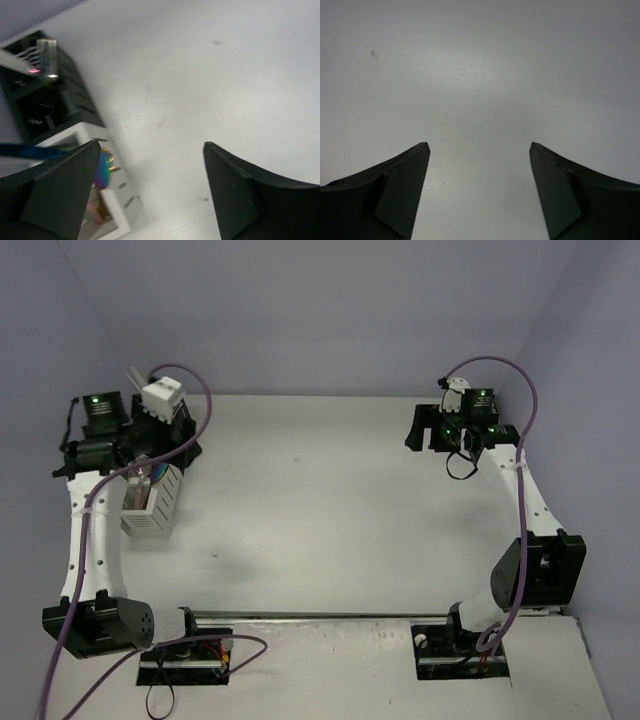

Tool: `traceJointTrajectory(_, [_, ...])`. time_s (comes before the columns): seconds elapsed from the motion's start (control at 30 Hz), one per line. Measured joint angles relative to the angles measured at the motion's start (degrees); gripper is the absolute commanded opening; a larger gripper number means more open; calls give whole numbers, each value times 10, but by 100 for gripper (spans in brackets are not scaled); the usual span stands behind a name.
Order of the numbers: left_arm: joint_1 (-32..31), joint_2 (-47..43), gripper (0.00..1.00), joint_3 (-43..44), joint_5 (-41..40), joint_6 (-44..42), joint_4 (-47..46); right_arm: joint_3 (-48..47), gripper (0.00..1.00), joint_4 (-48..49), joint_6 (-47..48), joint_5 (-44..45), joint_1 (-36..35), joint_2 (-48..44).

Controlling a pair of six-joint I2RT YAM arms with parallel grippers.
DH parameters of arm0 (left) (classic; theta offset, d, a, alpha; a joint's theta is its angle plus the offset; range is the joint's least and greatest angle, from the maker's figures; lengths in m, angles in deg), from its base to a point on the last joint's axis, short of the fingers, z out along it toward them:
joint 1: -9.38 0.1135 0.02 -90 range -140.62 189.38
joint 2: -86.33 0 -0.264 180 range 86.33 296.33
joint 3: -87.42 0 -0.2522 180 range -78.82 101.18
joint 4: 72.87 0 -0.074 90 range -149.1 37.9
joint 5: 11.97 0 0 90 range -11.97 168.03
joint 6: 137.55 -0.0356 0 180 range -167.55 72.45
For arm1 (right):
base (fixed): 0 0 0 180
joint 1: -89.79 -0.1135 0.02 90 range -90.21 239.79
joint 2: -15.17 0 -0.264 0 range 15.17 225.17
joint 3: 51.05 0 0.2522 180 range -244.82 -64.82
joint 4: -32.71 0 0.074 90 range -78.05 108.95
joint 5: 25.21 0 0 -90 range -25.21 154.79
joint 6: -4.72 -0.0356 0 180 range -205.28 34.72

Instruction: Sort the eating utensils into containers

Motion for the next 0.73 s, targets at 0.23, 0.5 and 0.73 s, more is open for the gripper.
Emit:
traceJointTrajectory(0.23, [-166,47,93,-44,-74,57,45,-2,96,0,33,68,-82,-6])
traceJointTrajectory(0.5, [-180,69,93,-147,-119,141,23,2,100,0,64,144,-143,-18])
traceJointTrajectory(0.73, [-180,33,93,-173,-156,170,-3,38,100,2,73,179,-141,-33])
